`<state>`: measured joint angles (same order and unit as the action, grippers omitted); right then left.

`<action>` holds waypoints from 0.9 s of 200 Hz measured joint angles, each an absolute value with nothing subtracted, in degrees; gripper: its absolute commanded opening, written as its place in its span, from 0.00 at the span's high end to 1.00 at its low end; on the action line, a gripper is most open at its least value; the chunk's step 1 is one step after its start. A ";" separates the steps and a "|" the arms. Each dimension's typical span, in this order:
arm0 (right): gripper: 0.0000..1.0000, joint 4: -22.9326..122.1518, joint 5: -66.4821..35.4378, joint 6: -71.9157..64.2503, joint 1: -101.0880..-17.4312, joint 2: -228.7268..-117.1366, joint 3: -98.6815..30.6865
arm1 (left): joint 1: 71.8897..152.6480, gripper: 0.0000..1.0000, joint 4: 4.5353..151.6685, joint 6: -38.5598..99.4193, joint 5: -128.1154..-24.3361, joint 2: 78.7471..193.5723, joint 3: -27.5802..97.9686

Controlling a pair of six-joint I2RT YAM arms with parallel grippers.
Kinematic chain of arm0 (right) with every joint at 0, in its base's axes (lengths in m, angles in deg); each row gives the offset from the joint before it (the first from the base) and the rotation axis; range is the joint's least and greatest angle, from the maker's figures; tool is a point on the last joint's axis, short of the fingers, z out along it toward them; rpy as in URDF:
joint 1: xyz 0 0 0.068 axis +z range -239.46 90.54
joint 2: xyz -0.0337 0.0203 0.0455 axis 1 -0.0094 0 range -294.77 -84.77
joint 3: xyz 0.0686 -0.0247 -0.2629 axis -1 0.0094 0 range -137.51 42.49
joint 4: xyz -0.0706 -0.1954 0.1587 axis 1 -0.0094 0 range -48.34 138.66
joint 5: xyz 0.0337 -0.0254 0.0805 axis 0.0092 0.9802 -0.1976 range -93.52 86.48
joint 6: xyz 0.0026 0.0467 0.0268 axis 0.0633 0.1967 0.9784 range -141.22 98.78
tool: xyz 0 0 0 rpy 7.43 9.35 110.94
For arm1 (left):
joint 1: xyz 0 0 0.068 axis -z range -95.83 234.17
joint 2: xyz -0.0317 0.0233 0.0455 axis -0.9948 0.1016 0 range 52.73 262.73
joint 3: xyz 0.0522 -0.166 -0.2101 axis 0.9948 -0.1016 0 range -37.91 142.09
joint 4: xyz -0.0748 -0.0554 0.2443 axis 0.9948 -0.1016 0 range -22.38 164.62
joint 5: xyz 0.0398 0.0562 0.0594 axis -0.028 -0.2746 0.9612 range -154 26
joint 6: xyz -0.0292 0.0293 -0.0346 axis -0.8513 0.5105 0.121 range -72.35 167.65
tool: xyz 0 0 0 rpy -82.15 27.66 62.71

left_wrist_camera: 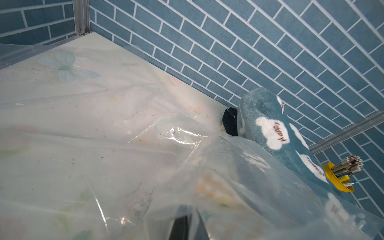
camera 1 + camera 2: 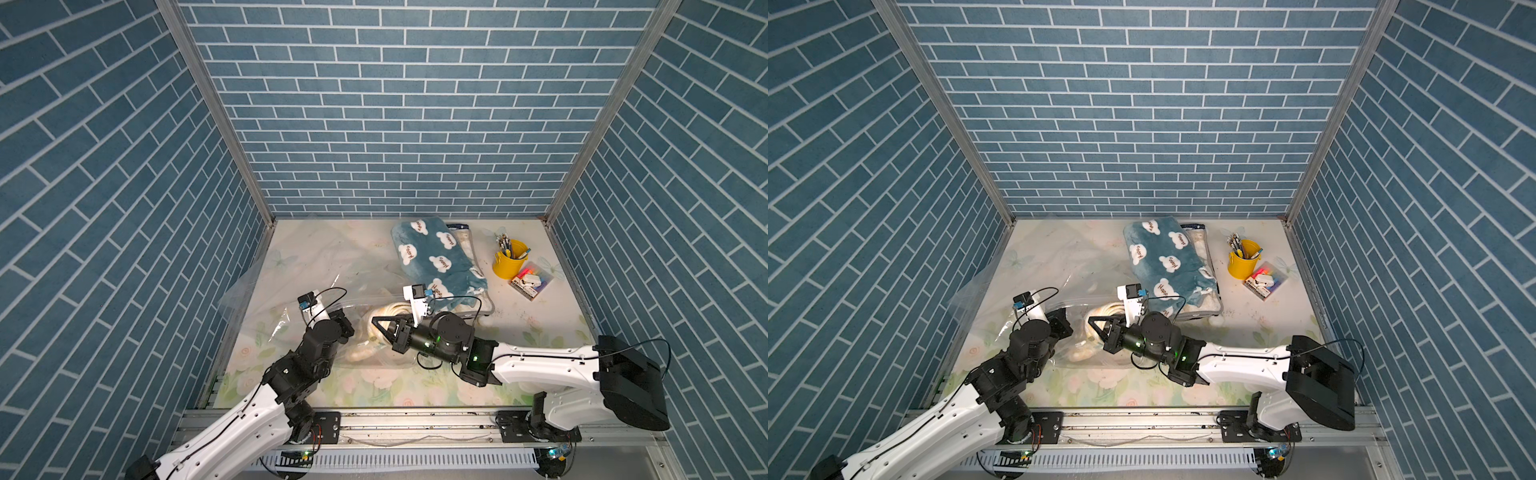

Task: Take the blanket out of the vacuum bag
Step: Take out the blanket from the vacuum bag.

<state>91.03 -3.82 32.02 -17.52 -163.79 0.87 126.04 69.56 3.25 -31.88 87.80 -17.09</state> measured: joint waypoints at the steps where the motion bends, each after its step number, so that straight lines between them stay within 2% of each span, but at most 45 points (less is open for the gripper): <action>1: 1.00 91.01 -3.86 31.95 -17.52 -163.73 0.80 | 126.04 1.00 69.56 3.20 -31.77 87.82 -17.11; 81: 1.00 84.51 -7.16 26.27 -18.87 -155.94 -5.12 | 126.04 1.00 69.98 -0.60 -25.82 88.78 -20.02; 128: 1.00 80.41 -13.94 25.17 -25.61 -155.38 -14.46 | 126.04 1.00 69.23 -3.90 -22.61 88.70 -21.79; 180: 1.00 73.39 -22.40 23.29 -35.49 -158.74 -31.04 | 126.04 1.00 67.48 -7.62 -20.60 86.66 -24.54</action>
